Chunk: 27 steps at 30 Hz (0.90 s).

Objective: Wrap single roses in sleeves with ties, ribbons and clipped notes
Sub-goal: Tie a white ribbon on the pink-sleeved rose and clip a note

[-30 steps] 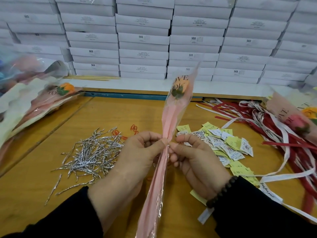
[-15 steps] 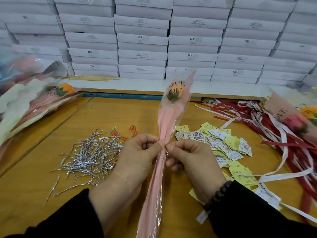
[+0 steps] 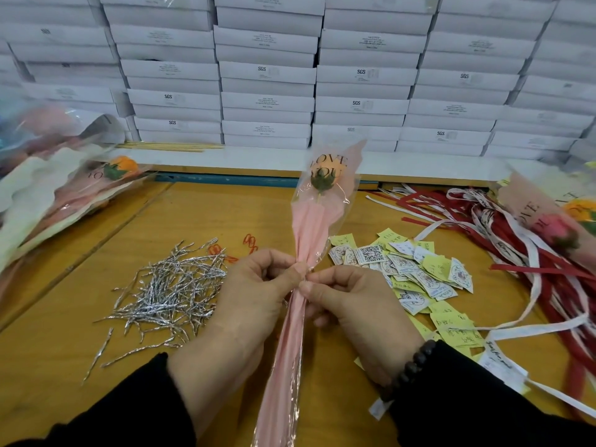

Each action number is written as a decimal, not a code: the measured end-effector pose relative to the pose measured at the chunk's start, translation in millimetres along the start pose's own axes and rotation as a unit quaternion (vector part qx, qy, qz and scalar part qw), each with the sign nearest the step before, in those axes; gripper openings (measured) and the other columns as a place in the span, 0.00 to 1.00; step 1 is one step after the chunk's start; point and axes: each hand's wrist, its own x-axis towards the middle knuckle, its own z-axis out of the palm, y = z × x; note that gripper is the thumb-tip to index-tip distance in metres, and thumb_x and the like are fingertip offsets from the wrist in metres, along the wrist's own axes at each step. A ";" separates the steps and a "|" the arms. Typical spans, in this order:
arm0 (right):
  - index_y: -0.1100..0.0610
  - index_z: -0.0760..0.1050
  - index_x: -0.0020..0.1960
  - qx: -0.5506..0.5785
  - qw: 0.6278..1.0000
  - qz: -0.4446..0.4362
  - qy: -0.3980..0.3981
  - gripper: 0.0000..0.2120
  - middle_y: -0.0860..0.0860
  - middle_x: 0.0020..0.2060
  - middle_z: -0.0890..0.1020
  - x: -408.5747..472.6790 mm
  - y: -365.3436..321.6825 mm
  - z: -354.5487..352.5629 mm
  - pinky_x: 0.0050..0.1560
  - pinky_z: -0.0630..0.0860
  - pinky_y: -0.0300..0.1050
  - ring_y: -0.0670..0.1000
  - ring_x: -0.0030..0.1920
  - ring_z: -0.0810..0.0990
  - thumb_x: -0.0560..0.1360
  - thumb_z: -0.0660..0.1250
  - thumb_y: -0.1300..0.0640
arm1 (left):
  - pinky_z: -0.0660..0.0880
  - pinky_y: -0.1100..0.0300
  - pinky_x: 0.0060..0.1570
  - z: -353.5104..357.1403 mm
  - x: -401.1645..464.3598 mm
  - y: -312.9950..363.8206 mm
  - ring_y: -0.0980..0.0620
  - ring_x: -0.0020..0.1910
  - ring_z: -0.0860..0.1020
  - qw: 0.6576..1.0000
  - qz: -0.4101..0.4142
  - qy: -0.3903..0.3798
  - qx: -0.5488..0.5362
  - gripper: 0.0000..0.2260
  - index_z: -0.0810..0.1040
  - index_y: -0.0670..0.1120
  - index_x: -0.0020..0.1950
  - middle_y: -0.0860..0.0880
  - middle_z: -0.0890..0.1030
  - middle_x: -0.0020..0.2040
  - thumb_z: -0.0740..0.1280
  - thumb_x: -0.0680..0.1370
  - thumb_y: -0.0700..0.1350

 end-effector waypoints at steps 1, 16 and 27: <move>0.61 0.78 0.38 -0.001 1.000 0.003 0.002 0.05 0.51 0.22 0.79 -0.1 0.4 0.1 0.25 0.72 0.32 0.43 0.23 0.76 0.71 0.69 0.67 | 0.73 0.61 0.31 -0.1 0.1 -0.1 0.52 0.29 0.73 1.000 -0.003 -0.003 -0.002 0.04 0.78 0.40 0.38 0.40 0.75 0.35 0.68 0.72 0.35; 0.53 0.80 0.40 -0.410 0.893 -0.180 0.055 0.07 0.45 0.33 0.77 0.2 2.1 -3.5 0.36 0.71 0.38 0.43 0.35 0.74 0.73 0.68 0.52 | 0.76 0.63 0.32 0.2 0.9 -2.0 0.51 0.28 0.77 0.999 -0.033 -0.015 -0.016 0.01 0.78 0.37 0.41 0.40 0.80 0.34 0.68 0.73 0.34; 0.55 0.76 0.39 -0.524 0.836 -0.141 0.081 0.09 0.48 0.33 0.77 15.9 -45.2 -61.8 0.39 0.74 0.46 0.49 0.36 0.76 0.75 0.66 0.52 | 0.73 0.64 0.22 -0.3 1.4 3.3 0.53 0.22 0.76 0.998 -0.042 -0.012 -0.044 0.04 0.75 0.38 0.41 0.43 0.80 0.29 0.65 0.75 0.34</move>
